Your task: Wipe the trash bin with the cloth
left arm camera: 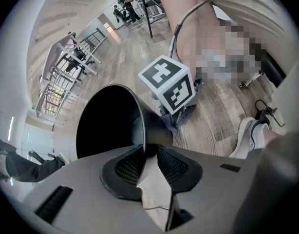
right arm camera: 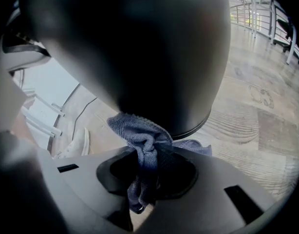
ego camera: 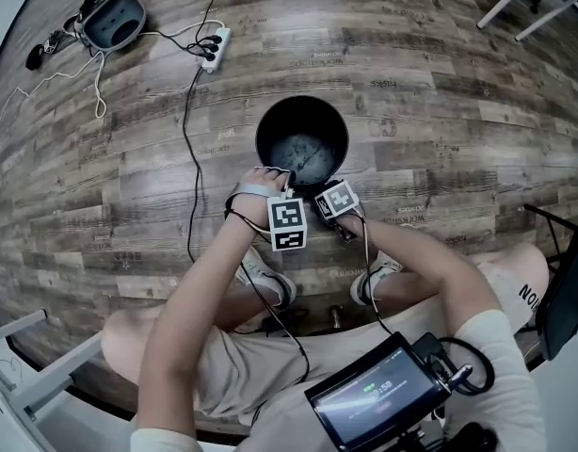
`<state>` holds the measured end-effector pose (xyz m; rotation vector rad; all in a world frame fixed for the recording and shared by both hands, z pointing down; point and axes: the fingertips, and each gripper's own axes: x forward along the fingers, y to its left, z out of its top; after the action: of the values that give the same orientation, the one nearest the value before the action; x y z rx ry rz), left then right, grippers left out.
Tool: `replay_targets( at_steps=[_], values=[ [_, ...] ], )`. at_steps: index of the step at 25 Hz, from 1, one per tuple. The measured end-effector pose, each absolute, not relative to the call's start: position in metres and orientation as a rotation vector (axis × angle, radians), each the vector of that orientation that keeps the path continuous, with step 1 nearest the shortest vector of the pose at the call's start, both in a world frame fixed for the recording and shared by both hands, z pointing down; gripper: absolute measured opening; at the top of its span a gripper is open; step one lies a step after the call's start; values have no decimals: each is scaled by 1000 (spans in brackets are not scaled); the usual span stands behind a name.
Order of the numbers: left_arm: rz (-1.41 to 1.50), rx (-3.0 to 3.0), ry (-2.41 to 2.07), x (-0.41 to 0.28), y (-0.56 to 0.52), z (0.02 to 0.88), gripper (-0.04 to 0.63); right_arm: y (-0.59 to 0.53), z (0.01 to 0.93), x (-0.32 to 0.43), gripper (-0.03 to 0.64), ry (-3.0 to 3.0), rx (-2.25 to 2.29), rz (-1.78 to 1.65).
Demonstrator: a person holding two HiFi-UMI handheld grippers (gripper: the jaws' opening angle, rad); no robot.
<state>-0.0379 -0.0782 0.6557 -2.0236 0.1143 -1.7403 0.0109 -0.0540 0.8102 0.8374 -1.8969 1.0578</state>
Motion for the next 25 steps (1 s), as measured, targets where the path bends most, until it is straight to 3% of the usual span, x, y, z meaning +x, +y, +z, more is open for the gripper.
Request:
replay_targets(
  at_steps=[15,25],
  values=[
    [-1761,-2293,474,6,-72,646,96,-37,667,54,80,-2025,759,1163],
    [-1759,-2331,246,-7,-53,640,89,-22,627,40,80,-2135,693,1161]
  ],
)
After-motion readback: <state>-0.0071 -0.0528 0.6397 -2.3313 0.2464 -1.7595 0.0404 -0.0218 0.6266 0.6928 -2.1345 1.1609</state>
